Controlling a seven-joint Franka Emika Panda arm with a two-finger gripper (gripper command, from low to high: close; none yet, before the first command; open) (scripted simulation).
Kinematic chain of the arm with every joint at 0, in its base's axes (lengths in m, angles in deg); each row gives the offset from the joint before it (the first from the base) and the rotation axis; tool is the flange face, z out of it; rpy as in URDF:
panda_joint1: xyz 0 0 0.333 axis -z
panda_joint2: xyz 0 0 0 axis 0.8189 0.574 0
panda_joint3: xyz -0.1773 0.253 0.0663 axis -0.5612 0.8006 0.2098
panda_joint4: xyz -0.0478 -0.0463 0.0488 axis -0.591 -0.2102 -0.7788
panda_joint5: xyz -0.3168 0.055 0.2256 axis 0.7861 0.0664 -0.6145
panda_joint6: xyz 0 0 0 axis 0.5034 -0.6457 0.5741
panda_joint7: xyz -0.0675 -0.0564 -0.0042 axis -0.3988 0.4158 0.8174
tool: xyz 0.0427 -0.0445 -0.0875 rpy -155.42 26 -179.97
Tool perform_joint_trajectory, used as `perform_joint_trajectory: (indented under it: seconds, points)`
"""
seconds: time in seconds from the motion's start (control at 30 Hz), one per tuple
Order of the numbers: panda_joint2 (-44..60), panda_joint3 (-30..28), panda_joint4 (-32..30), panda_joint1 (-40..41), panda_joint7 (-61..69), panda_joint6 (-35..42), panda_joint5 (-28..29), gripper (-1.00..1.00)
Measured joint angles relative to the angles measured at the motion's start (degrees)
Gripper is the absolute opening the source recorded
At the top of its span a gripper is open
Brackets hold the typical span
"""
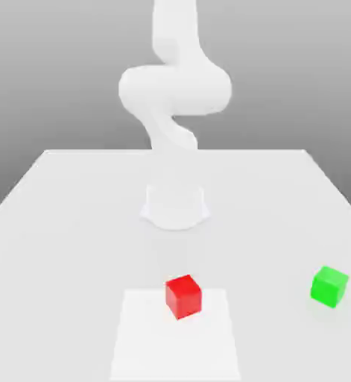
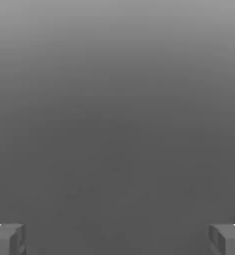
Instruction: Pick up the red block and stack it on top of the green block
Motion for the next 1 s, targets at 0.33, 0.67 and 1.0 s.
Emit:
perform_joint_trajectory:
  seconds: [0.33, 0.67, 1.0]
  points:
    - [18.8, -3.1, -16.2, -4.0, 11.1, -13.6, 0.6, 0.00]
    - [43.0, -3.7, -29.3, -6.3, 22.5, -31.4, -0.6, 0.00]
    - [53.0, -1.2, -28.2, -4.4, 24.8, -39.8, -3.6, -1.00]
